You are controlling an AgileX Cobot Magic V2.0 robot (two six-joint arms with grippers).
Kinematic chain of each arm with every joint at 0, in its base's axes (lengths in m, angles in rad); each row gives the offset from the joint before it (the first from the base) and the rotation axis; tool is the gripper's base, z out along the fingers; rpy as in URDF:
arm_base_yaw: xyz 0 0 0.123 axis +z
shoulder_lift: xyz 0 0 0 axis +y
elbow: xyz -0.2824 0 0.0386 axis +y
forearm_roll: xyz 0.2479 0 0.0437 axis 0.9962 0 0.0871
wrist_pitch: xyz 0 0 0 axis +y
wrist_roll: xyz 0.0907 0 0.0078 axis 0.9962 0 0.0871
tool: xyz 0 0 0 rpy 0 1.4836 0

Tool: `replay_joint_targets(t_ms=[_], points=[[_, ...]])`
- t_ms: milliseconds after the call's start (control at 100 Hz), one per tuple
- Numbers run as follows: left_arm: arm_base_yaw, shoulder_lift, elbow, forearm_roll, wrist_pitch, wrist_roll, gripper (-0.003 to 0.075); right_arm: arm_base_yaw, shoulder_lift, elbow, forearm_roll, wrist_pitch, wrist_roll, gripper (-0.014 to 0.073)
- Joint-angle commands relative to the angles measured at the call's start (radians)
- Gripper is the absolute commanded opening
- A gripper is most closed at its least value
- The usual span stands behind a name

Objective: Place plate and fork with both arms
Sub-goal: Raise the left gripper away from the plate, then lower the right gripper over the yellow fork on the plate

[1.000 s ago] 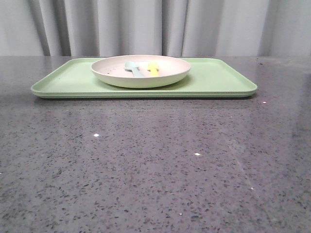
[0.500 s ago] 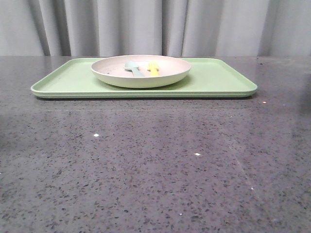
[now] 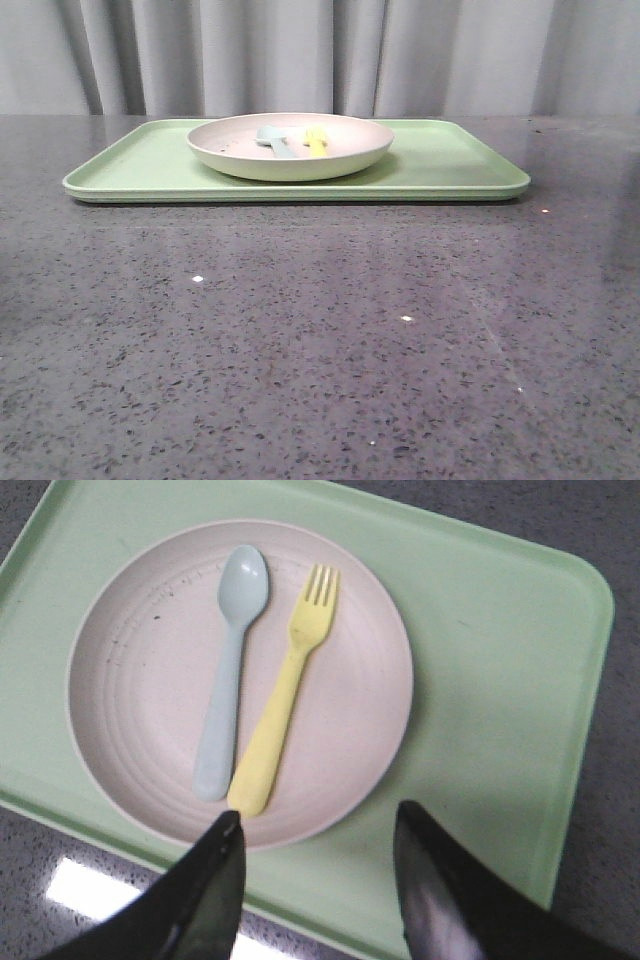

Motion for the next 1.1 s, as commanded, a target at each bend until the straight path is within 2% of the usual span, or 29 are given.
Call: replay_joint_targets(t_ms=[0, 220, 400, 1090], points=[[-0.008, -0.006, -0.028, -0.005, -0.059, -0.009, 0.0312, 0.004, 0.039, -0.12, -0.009, -0.008, -0.011, 0.0363], [-0.008, -0.006, -0.028, -0.021, -0.059, -0.009, 0.0312, 0.004, 0.245, -0.337, 0.01, 0.092, -0.011, 0.0363], [-0.008, -0.006, -0.028, -0.021, -0.059, -0.009, 0.0312, 0.004, 0.351, -0.436, 0.055, 0.116, -0.011, 0.0363], [-0.008, -0.006, -0.028, -0.031, -0.059, -0.009, 0.0312, 0.004, 0.457, -0.452, 0.071, 0.109, -0.011, 0.0363]])
